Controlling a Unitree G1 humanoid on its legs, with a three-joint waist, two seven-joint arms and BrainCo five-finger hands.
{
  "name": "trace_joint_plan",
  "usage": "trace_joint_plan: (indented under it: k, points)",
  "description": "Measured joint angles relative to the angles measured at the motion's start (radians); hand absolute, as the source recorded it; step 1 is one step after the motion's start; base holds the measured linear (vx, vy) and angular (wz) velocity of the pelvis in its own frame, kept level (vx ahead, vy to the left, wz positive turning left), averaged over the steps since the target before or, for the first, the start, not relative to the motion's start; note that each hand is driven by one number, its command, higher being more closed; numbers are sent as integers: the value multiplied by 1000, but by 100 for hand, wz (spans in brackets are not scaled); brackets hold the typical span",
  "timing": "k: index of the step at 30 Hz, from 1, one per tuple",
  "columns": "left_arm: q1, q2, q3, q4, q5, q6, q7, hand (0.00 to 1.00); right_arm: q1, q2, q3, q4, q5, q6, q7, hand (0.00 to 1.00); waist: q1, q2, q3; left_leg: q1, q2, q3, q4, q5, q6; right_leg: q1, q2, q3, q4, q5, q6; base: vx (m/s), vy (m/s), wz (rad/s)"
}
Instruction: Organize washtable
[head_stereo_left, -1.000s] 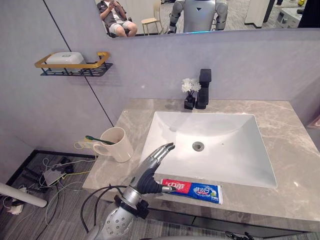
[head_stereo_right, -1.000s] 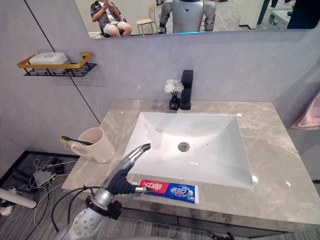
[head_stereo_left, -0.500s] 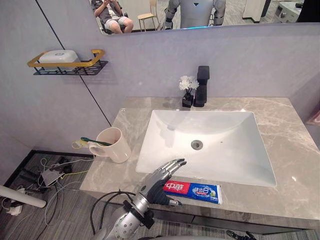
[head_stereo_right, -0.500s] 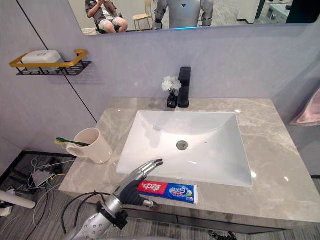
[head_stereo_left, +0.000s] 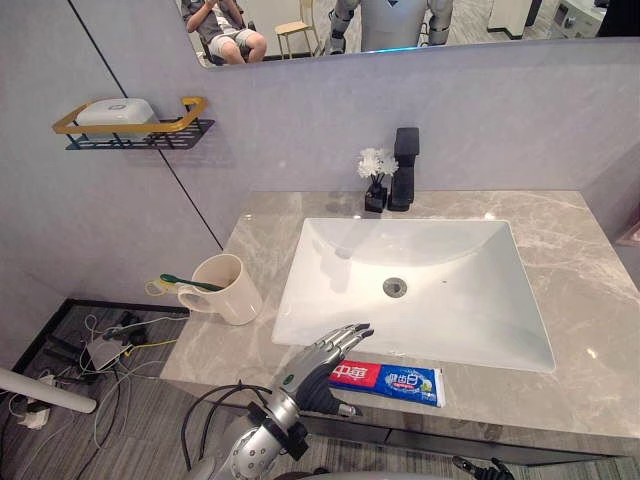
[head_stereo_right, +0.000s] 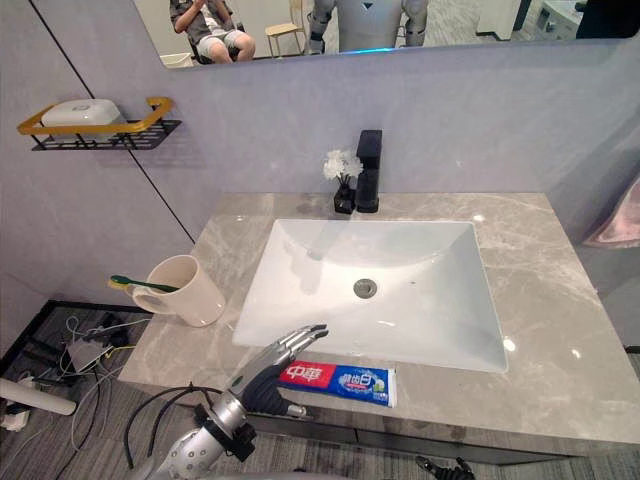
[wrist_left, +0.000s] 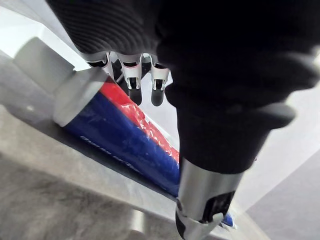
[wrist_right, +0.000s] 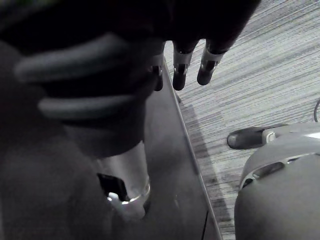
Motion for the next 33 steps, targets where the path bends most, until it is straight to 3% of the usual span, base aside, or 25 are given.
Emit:
trace_joint_plan:
  k: [31,32,33]
  points:
    - [-12,-2,89,27,30,22,41,0,0,2,0,-2,0,5,2,0,0,4,2,0,2,11,-8,-1,-1,-6,2,10,-3,0,0,0,0,0]
    - [-14,-2,89,28,32,22,41,100,0,2,0,-2,0,5,2,0,0,4,2,0,2,11,-9,-1,-1,-6,2,11,-3,0,0,0,0,0]
    - [-22,-2,89,32,38,21,42,100,0,2,0,-2,0,5,3,0,0,4,2,0,2,11,-9,-1,-1,-7,2,11,-3,0,0,0,0,0]
